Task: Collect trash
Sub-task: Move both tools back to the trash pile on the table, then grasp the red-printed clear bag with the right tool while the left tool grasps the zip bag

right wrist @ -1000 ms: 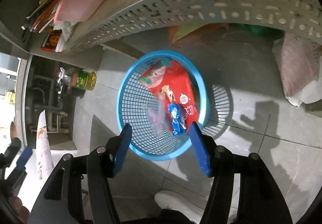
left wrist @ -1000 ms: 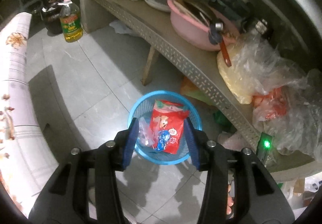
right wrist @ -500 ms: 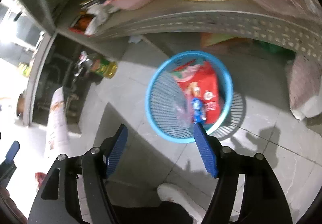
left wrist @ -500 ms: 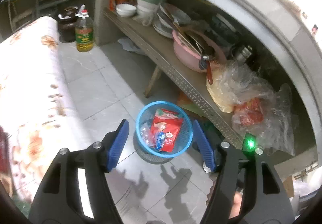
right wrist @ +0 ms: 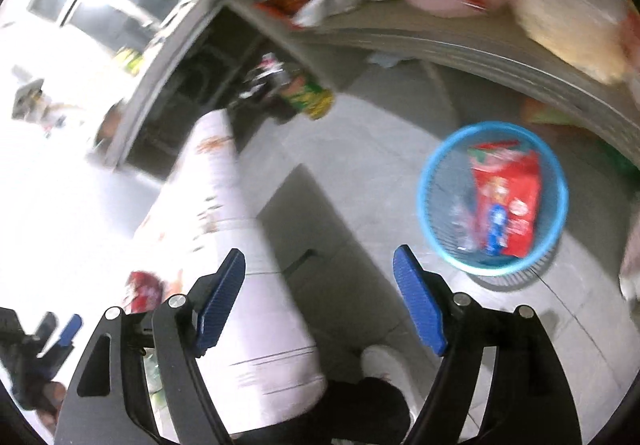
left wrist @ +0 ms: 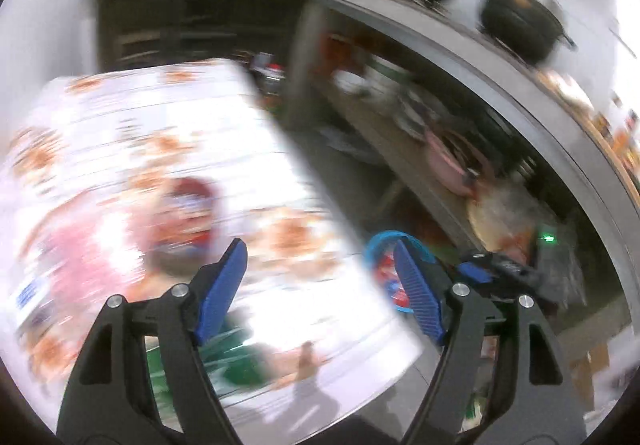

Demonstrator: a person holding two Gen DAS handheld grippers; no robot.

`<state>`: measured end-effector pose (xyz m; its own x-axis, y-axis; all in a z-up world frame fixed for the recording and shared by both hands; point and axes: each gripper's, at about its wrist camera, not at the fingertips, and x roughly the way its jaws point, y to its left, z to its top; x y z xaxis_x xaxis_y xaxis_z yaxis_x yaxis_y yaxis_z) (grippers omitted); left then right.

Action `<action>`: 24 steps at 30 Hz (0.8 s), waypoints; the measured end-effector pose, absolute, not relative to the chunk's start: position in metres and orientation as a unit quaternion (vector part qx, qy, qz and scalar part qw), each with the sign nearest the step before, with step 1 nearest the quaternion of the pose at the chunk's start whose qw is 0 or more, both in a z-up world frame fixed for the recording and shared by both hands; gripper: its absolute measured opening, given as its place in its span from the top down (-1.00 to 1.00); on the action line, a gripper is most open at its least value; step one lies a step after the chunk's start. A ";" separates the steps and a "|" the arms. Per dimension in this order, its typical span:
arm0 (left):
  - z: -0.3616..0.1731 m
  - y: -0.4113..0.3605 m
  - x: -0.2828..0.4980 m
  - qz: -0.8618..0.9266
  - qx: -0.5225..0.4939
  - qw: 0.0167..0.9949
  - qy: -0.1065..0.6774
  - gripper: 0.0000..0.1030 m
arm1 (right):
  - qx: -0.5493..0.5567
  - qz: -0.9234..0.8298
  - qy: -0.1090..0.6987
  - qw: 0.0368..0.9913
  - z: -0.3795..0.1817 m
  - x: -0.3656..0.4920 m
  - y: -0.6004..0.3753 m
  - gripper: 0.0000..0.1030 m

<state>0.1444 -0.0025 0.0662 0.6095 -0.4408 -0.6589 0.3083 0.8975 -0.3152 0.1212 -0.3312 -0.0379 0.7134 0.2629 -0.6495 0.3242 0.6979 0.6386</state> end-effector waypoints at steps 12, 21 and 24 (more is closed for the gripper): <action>0.004 0.187 0.107 -0.094 -0.312 0.852 0.409 -0.39 | 0.287 0.234 0.410 0.834 0.044 0.210 -0.149 -0.44; -0.034 0.207 0.143 -0.118 -0.386 0.805 0.435 -0.37 | 0.187 0.285 0.470 0.814 0.056 0.252 -0.026 -0.19; -0.039 0.208 0.151 -0.126 -0.387 0.800 0.441 -0.37 | 0.167 0.281 0.491 0.807 0.053 0.263 -0.004 -0.08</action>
<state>0.1513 0.2078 -0.0387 0.5793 -0.5422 -0.6087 -0.1403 0.6692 -0.7297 0.2625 -0.0038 0.0526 0.3588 0.6180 -0.6995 -0.2908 0.7861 0.5454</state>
